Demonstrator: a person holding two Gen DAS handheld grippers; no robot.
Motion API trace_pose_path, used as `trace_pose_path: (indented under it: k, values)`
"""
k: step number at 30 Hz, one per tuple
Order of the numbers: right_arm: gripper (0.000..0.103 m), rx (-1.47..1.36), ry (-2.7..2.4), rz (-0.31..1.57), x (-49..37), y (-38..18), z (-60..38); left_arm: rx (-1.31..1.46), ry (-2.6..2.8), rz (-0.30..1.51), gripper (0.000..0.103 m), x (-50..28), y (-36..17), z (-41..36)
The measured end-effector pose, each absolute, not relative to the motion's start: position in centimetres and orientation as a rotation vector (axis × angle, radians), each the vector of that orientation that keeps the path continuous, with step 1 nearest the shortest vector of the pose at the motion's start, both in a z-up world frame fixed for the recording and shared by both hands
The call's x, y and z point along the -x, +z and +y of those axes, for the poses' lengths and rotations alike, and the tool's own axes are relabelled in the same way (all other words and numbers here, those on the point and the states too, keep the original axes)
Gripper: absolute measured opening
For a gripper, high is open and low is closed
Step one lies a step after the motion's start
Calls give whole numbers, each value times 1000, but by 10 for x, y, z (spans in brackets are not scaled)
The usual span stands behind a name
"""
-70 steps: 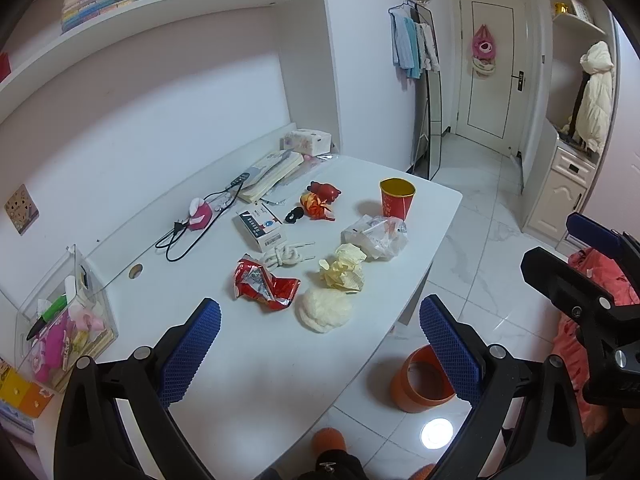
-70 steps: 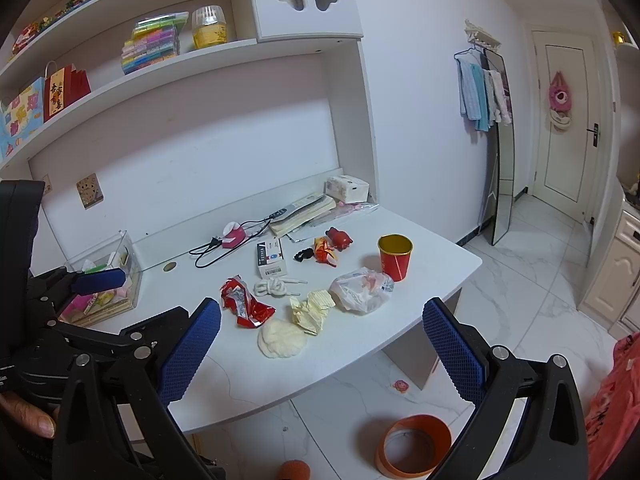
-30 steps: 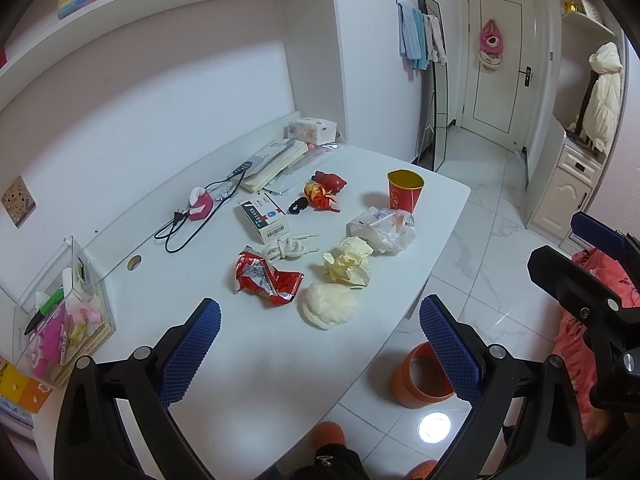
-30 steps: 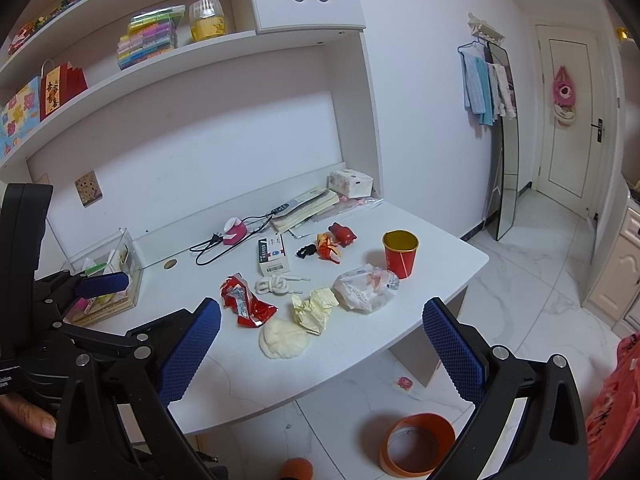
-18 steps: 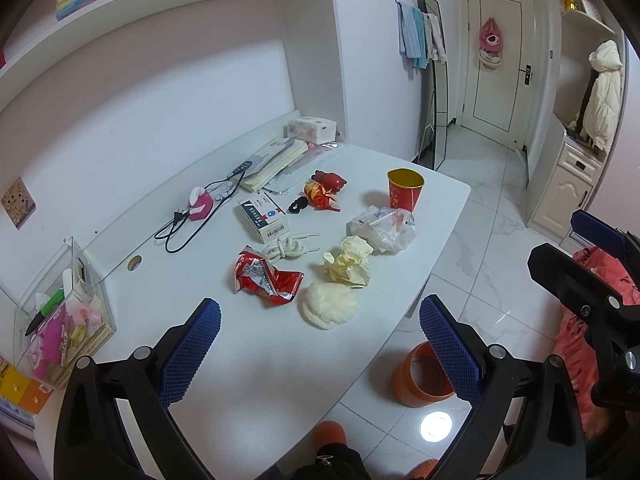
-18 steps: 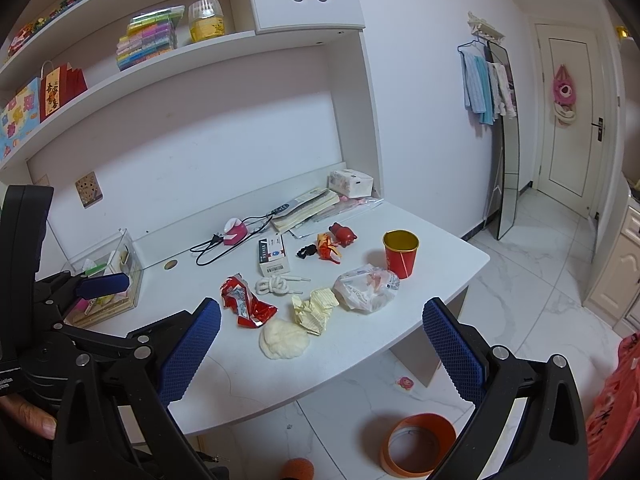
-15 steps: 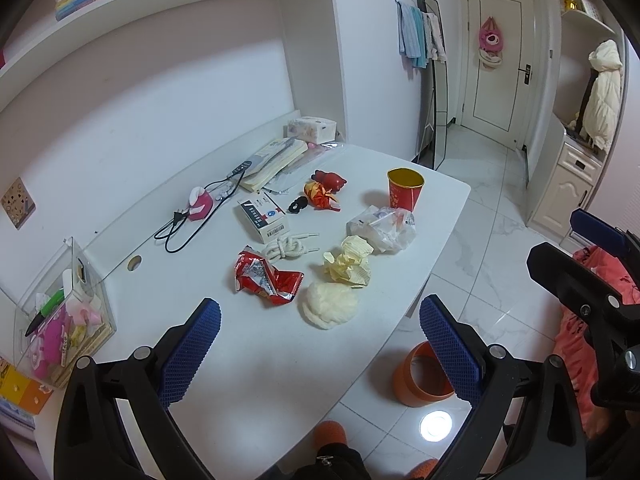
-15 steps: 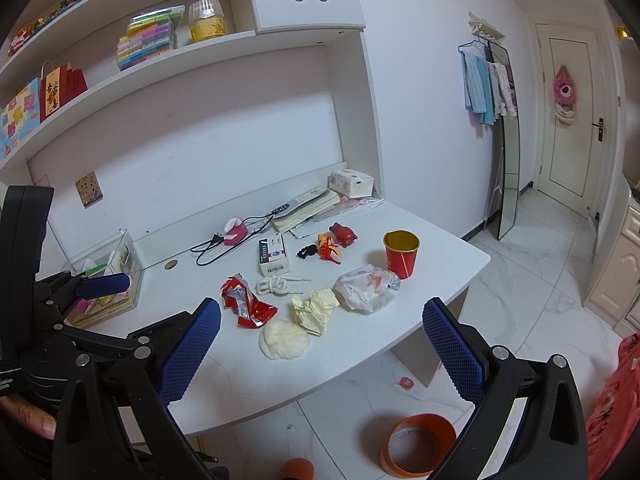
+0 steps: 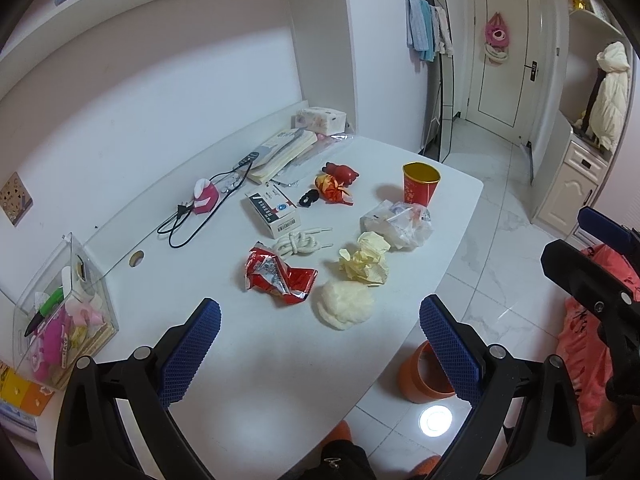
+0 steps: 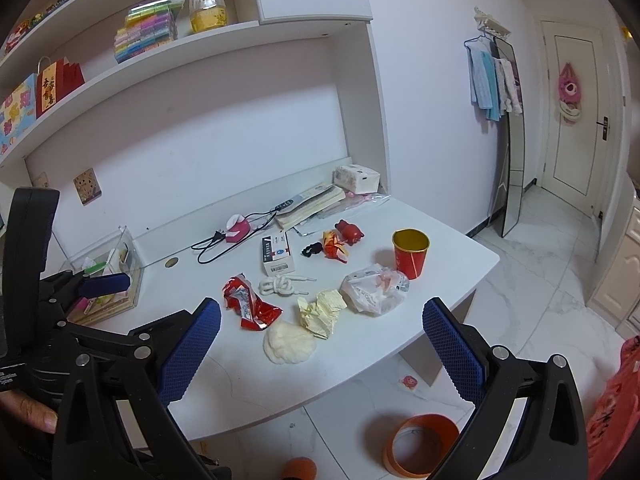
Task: Collect trash
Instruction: 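Grasp the red snack wrapper with the left gripper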
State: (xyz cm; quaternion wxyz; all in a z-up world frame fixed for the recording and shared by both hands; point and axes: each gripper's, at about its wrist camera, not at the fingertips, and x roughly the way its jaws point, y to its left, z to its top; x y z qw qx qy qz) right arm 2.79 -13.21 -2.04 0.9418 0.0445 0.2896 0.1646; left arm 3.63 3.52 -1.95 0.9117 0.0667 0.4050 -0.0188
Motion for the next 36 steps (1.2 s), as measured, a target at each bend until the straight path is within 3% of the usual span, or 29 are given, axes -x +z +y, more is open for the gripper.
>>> trace_pose_path:
  k: [16, 36]
  values:
    - [98, -85, 357, 670, -99, -50, -69, -174, -84, 932, 98, -103, -51, 96]
    - [98, -82, 290, 821, -164, -129, -34, -151, -208, 1094, 98, -196, -146, 134]
